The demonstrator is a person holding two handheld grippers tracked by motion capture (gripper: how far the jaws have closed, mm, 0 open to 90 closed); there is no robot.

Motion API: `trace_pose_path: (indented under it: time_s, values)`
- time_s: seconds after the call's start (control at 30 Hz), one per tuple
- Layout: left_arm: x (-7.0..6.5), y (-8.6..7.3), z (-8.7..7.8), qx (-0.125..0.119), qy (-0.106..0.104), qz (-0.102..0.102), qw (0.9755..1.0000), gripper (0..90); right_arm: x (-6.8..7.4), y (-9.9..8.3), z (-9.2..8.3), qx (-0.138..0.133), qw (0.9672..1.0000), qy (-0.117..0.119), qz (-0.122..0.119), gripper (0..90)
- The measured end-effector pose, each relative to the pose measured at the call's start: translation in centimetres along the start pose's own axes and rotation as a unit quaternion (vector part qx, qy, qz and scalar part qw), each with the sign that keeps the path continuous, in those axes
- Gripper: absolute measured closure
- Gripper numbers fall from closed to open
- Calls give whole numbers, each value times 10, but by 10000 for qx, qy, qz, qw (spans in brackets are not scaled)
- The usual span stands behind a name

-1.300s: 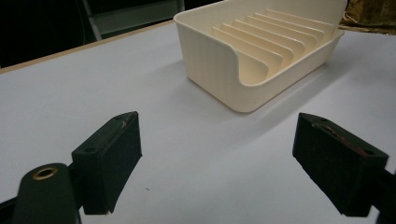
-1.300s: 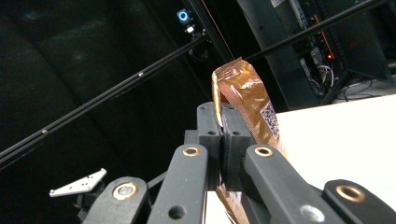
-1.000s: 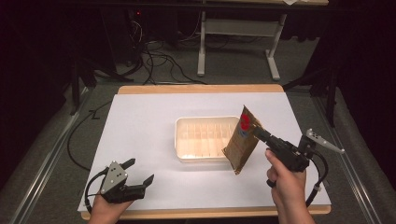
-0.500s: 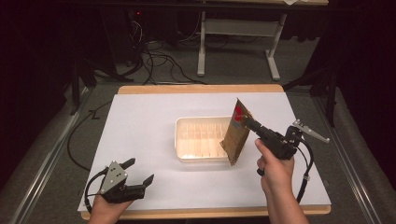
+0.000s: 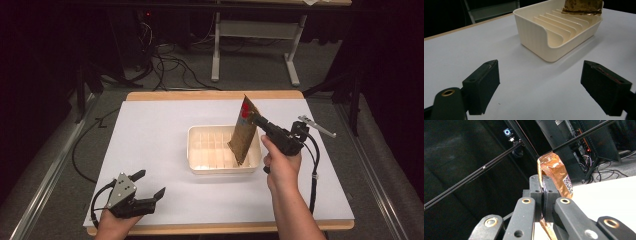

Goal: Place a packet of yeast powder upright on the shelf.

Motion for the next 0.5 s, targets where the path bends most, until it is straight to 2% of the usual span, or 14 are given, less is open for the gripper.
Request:
trace_pose_path:
  time_s: [0.5]
  values:
    - [1, 1, -1, -31, -5, -34, 10000, 158, 1, -7, 34, 140, 9998, -112, 22, 895]
Point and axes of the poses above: each handheld gripper's, and its own axes: z roughly forward along the jaws, y roughly out of its top, x roughly to its left, the point moved 5 cm from there along z, roughly forward along the jaws, and after that the axes turned 6 degrees about z, right-handed, at the moved point
